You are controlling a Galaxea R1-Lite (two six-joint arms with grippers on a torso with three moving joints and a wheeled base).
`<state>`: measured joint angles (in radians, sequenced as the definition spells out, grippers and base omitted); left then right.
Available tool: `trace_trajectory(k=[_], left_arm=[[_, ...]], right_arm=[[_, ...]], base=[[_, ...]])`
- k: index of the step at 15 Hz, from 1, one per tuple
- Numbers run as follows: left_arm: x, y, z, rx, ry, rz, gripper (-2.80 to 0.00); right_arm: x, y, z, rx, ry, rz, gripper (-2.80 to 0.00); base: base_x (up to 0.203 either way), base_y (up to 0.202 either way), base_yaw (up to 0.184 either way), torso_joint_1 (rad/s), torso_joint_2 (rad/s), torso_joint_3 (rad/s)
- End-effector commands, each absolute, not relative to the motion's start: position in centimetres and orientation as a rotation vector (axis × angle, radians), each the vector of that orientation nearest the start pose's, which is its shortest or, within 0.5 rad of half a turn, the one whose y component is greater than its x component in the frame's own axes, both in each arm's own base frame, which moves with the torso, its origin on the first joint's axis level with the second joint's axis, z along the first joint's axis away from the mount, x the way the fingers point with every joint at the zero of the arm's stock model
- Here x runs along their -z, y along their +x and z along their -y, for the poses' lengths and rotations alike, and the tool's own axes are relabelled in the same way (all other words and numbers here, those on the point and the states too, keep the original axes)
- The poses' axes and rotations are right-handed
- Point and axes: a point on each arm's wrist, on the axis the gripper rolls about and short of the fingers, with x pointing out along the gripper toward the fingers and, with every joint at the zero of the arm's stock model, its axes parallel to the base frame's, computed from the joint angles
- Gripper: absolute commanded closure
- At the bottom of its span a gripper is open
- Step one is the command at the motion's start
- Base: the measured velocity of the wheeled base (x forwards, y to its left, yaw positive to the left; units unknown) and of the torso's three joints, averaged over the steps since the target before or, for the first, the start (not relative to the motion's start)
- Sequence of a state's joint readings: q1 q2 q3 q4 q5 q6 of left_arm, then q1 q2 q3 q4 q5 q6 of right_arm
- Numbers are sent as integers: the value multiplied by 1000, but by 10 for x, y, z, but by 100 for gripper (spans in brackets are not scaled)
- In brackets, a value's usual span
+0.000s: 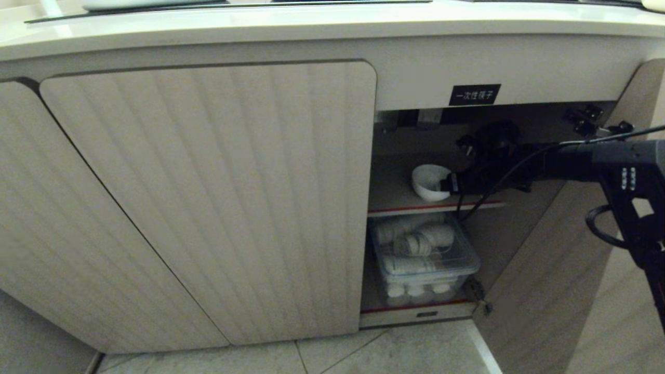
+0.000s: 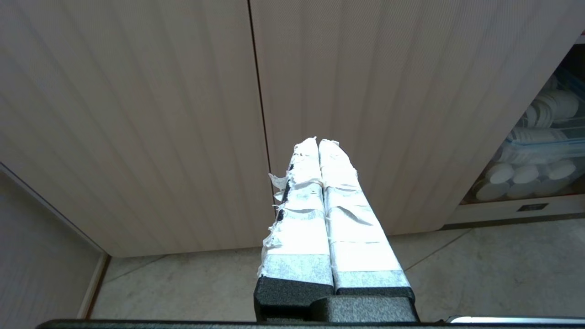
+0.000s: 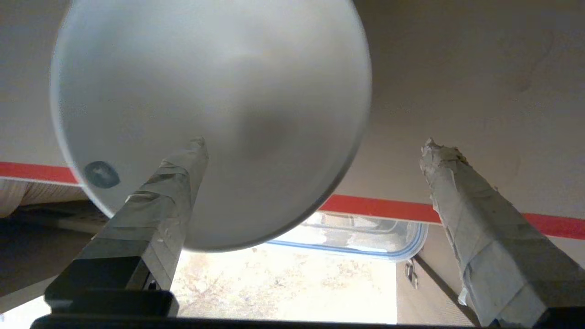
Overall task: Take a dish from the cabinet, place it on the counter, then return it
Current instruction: Take the bowl from the cabinet
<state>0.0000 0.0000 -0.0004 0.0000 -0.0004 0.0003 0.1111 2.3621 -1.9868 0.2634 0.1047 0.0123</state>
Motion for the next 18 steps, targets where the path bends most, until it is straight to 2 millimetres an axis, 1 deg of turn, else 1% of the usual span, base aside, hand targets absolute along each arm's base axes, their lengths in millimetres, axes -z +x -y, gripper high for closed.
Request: trace_trajectory(k=[1, 7, 18], left_arm=[[-76, -23, 0, 0, 0, 2, 0], [-76, -23, 0, 0, 0, 1, 0], [-75, -23, 0, 0, 0, 0, 0]], right_arm=[[-160, 481, -57, -208, 9, -639, -280], [-163, 479, -58, -209, 8, -639, -280], [-154, 482, -58, -205, 6, -654, -280]], base=[[0, 0, 0, 0, 0, 0], [0, 0, 0, 0, 0, 0], [0, 0, 0, 0, 0, 0]])
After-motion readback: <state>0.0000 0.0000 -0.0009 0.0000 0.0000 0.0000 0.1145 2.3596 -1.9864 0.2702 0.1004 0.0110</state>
